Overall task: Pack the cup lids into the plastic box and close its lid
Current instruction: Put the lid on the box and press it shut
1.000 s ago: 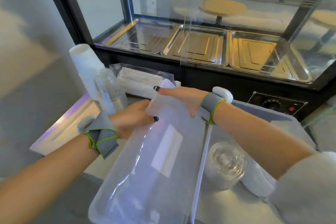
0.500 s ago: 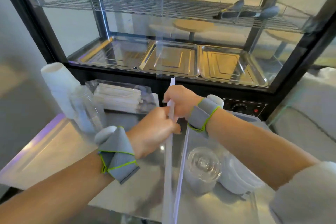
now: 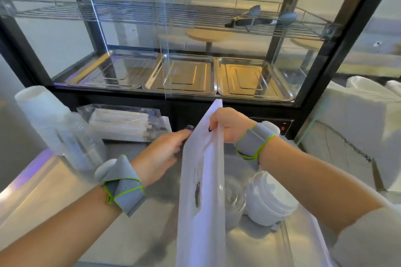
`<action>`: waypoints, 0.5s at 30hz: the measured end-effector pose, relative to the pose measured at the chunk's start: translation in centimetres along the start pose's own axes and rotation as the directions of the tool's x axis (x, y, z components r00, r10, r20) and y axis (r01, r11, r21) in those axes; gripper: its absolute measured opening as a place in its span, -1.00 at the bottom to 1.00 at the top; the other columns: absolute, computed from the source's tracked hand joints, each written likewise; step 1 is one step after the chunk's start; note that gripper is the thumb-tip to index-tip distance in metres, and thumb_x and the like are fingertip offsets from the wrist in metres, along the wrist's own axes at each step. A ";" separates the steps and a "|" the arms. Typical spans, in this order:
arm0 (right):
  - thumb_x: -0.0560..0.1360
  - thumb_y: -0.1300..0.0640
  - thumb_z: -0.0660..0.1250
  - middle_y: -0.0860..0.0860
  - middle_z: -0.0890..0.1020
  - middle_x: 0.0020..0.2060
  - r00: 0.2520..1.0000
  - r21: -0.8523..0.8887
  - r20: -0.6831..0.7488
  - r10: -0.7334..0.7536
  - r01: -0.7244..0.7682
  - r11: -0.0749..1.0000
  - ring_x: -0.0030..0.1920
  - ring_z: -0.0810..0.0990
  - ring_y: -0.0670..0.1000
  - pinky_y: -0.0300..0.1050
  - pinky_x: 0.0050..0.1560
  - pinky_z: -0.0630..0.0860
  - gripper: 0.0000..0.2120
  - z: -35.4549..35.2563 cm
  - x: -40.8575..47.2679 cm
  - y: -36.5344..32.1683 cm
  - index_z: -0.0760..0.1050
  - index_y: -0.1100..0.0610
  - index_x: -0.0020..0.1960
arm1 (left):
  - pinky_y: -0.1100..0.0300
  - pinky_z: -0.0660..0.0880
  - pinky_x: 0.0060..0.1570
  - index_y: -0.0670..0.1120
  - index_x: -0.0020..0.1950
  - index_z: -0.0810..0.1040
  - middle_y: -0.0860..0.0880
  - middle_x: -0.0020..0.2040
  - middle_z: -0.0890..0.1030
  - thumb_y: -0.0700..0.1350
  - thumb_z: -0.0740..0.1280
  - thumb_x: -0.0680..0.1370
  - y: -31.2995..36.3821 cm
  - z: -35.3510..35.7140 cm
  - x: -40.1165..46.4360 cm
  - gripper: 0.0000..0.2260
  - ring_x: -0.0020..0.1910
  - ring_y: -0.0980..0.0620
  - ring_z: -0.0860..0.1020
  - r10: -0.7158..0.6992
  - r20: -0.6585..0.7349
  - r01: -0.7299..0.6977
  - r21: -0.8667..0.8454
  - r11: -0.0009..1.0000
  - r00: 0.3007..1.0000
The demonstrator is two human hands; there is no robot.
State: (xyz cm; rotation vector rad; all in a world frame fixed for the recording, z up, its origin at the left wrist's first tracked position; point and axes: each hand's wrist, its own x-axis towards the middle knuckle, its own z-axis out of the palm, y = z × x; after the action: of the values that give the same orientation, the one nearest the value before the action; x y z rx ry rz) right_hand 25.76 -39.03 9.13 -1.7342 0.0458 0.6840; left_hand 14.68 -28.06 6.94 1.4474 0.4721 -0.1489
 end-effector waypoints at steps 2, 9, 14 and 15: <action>0.39 0.50 0.01 0.14 0.36 -0.38 0.999 0.095 0.006 0.033 -0.034 0.995 -0.36 0.40 0.16 -0.05 -0.23 0.40 -0.75 -1.0 0.1 0.5 0.32 0.32 -0.38 | 0.33 0.32 -0.02 0.04 -0.02 0.45 0.04 -0.07 0.49 0.00 0.20 0.56 -0.8 -1.2 1.4 -0.92 -0.08 0.13 0.44 -0.026 -0.147 0.020 -0.045 0.999 0.989; 0.44 0.43 0.01 0.16 0.45 -0.38 0.999 0.272 0.047 0.021 -0.033 0.962 -0.42 0.53 0.17 -0.10 -0.38 0.54 -0.77 -4.1 -1.2 1.0 0.37 0.29 -0.30 | 0.10 0.39 0.09 -0.23 0.26 0.44 -0.23 -0.01 0.52 0.13 0.17 0.55 -4.7 -3.3 4.6 -0.51 -0.06 -0.06 0.41 -0.266 -0.293 0.263 -0.049 0.964 0.918; 0.49 0.38 0.01 0.11 0.55 -0.63 0.997 0.389 0.077 0.004 -0.033 0.920 -0.62 0.57 0.08 -0.20 -0.56 0.56 -0.72 -6.2 -1.8 1.6 0.41 0.30 -0.30 | 0.19 0.53 -0.34 -0.12 -0.17 0.53 -0.08 -0.32 0.61 0.03 0.16 0.57 -4.9 -2.5 4.9 -0.71 -0.38 -0.02 0.58 -0.248 -0.010 0.234 -0.297 0.926 0.969; 0.50 0.36 0.03 0.13 0.58 -0.57 0.996 0.406 0.087 -0.008 -0.028 0.914 -0.56 0.59 0.10 -0.19 -0.49 0.58 -0.74 -6.6 -1.8 1.8 0.43 0.29 -0.27 | 0.21 0.55 -0.37 -0.12 -0.12 0.55 -0.08 -0.31 0.62 0.04 0.16 0.58 -4.7 -2.4 5.0 -0.71 -0.37 -0.01 0.59 -0.238 -0.009 0.225 -0.293 0.929 0.971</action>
State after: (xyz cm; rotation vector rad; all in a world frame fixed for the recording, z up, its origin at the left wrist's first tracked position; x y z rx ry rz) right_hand 26.39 -46.10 9.13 -1.3026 0.1280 0.7012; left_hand 16.88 -25.42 0.53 1.1054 0.6731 -0.2267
